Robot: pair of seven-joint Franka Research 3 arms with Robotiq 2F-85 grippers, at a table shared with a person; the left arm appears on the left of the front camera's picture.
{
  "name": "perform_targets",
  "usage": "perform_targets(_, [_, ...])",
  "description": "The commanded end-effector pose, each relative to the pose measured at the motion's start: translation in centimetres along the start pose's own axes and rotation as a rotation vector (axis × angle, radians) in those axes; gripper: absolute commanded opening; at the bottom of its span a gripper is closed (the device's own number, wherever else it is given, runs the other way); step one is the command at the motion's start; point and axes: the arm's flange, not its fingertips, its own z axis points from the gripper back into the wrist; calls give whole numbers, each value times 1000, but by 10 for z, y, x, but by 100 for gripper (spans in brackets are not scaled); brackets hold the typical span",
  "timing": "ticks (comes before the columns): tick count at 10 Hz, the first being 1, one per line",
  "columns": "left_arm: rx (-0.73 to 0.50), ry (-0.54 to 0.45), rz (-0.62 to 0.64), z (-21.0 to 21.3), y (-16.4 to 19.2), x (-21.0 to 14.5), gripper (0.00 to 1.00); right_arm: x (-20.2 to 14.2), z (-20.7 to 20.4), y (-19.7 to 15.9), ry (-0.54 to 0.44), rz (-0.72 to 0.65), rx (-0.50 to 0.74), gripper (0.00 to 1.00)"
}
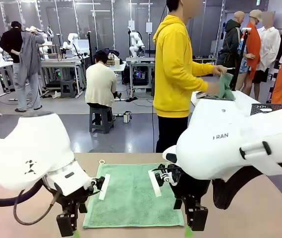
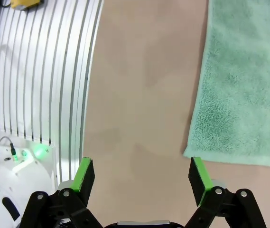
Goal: Fold the towels and place them in the basket.
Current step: When a person lays out a Towel with hook on the table, fold it in half twice.
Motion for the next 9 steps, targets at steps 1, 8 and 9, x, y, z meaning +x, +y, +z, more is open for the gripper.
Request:
perform_targets(1, [30, -7, 45, -7, 3, 9, 100, 1, -15, -7, 18, -55, -22, 100])
perform_targets(8, [98, 21, 66, -41, 17, 9, 100, -6, -56, -29, 81, -89, -79, 100])
perform_targets(9, [100, 21, 70, -42, 18, 7, 100, -9, -60, -33, 90, -112, -82, 100])
